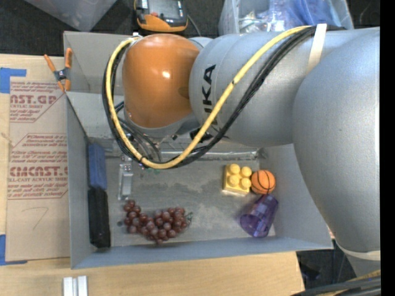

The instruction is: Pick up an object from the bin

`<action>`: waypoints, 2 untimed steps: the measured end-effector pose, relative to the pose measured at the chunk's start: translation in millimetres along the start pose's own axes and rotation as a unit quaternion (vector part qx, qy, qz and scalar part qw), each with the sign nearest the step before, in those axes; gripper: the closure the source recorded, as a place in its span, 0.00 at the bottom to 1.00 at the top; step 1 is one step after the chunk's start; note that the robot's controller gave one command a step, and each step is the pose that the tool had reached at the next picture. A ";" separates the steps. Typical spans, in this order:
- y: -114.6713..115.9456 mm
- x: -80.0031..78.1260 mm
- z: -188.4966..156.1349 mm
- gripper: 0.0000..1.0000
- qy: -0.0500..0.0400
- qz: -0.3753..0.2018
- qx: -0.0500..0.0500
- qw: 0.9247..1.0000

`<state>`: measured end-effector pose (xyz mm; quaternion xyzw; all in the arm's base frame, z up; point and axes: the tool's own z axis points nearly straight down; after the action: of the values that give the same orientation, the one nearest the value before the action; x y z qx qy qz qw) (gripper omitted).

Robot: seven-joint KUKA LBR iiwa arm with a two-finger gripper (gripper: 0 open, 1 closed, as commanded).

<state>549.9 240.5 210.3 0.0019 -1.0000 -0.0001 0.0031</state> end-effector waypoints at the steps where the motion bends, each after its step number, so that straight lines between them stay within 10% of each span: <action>1: -1.5 -2.1 -4.4 0.00 -0.004 0.001 -0.001 1.000; 2: -64.7 46.6 142.4 0.00 -0.001 -0.088 -0.001 0.996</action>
Offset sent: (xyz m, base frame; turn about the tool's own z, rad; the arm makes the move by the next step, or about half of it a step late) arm -0.0456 -0.0652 -0.1403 -0.1783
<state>502.7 175.6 68.2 0.0901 -0.9959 -0.0016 0.0020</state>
